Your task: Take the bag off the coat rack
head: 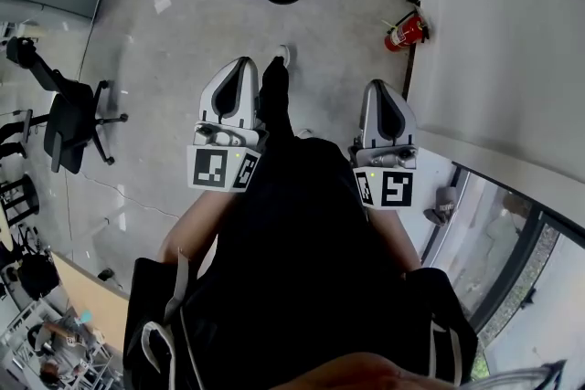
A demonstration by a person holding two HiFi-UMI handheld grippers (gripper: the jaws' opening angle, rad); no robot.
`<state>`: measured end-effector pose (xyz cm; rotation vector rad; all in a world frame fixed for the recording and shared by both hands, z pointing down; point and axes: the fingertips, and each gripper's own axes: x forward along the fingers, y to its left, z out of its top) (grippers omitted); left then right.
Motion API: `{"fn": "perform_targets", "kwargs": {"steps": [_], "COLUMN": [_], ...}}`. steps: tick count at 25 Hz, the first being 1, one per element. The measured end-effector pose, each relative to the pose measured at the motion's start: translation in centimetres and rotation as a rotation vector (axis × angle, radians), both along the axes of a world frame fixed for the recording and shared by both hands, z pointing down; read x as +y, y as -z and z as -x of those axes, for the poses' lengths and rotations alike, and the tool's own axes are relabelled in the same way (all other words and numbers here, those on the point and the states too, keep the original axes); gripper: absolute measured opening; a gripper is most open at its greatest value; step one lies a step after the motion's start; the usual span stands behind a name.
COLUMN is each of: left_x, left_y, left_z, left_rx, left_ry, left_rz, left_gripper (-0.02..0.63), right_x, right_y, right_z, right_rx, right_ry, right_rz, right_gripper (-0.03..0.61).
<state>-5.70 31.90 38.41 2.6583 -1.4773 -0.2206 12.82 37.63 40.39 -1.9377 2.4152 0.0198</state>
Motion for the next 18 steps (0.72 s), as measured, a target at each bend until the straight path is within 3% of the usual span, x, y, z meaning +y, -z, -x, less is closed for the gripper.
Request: {"fn": "perform_targets", "kwargs": {"steps": [9, 18], "left_x": [-7.8, -23.0], "left_y": [-1.1, -1.0], "left_z": [-1.7, -1.5], "left_rx": [0.043, 0.052], "left_ry": [-0.026, -0.048], "left_rz": [-0.025, 0.017], "left_gripper": [0.020, 0.020], "right_x": [-7.1, -24.1], "right_y": [0.2, 1.0], "right_z": [0.0, 2.0], "right_rx": [0.097, 0.050], "right_ry": [0.018, 0.072], "right_rz": [-0.008, 0.028], "right_gripper": [0.021, 0.021]}}
